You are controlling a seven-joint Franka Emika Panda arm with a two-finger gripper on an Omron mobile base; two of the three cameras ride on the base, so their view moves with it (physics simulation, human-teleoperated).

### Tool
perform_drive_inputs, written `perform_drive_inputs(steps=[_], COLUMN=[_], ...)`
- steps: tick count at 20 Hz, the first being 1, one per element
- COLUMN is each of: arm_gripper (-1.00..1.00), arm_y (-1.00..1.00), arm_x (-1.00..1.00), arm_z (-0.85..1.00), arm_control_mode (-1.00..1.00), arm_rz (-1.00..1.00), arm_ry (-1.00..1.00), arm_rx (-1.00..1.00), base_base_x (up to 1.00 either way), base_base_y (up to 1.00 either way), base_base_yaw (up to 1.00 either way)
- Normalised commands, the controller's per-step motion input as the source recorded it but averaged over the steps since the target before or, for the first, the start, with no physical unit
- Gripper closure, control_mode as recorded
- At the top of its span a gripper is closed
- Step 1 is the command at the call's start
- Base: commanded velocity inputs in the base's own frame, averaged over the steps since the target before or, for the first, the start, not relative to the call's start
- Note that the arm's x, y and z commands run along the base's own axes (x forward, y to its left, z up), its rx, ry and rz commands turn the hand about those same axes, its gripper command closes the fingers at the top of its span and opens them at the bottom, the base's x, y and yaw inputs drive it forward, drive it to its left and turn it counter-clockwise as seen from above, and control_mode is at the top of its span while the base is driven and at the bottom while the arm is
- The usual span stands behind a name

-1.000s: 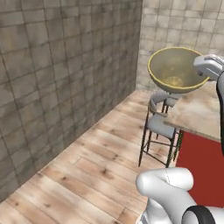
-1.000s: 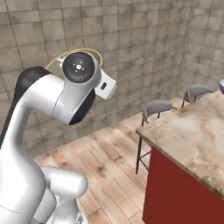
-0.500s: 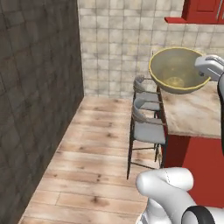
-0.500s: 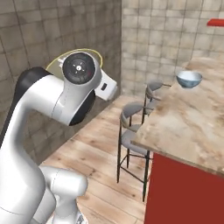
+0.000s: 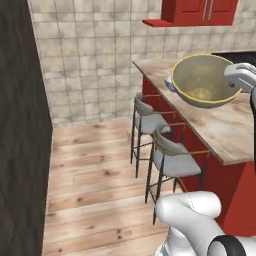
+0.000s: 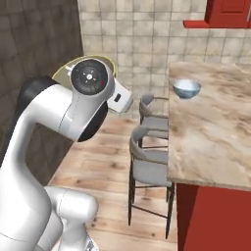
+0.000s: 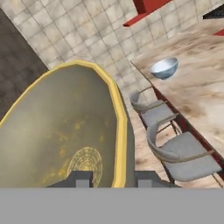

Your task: Pick up the bowls from the cabinet and place each bowl in front of a stool on the dining counter.

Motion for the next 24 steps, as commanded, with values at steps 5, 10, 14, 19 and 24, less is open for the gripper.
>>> perform_drive_inputs(steps=[5, 10, 14, 19, 24], arm_gripper=[1.00, 1.00, 1.00, 1.00, 1.00], arm_y=[0.00, 0.00, 0.00, 0.00, 0.00], arm_x=[0.00, 0.00, 0.00, 0.00, 0.00], arm_z=[0.00, 0.00, 0.00, 0.00, 0.00], arm_control_mode=[1.00, 1.00, 1.00, 1.00, 1.00], arm_rz=[0.00, 0.00, 0.00, 0.00, 0.00], arm_ry=[0.00, 0.00, 0.00, 0.00, 0.00], arm_rx=[0.00, 0.00, 0.00, 0.00, 0.00], base_base_x=[0.80, 0.73, 0.61, 0.58, 0.59], base_base_y=[0.97, 0.70, 0.19, 0.05, 0.41], base_base_yaw=[-0.62, -0.68, -0.68, -0.66, -0.68])
